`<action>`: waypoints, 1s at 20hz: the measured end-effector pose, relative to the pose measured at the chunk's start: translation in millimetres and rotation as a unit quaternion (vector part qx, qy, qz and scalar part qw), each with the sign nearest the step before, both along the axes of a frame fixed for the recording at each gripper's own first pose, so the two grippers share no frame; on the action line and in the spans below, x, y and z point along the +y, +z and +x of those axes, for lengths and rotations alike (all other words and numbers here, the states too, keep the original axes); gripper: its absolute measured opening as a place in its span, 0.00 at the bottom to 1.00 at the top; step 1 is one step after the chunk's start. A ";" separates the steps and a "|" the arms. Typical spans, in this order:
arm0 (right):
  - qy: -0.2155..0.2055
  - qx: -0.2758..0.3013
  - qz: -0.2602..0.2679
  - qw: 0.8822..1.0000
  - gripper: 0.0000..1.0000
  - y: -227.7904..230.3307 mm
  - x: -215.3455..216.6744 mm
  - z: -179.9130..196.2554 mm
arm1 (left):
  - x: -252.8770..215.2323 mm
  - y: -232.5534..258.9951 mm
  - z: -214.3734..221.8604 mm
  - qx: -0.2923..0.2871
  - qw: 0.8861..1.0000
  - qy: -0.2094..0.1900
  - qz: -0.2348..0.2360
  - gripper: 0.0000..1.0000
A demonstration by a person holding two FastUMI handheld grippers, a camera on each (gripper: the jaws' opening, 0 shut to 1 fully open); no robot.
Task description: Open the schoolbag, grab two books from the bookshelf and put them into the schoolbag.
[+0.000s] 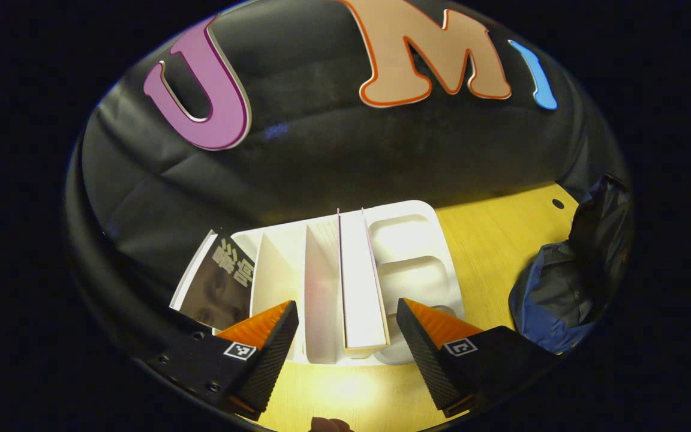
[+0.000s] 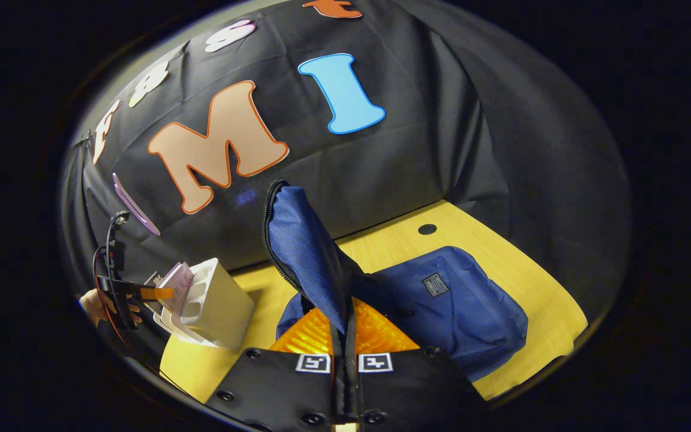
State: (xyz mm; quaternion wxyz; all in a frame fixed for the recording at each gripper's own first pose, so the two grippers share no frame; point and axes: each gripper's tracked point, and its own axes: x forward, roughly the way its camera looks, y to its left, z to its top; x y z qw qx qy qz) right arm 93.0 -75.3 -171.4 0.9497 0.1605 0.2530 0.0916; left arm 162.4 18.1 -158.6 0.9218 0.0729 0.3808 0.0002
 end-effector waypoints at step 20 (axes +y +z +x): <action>-0.014 -0.013 0.036 0.999 0.04 -2.4 -4.3 -2.7 | 8.5 -33.1 18.3 0.180 0.983 -0.033 0.000 0.35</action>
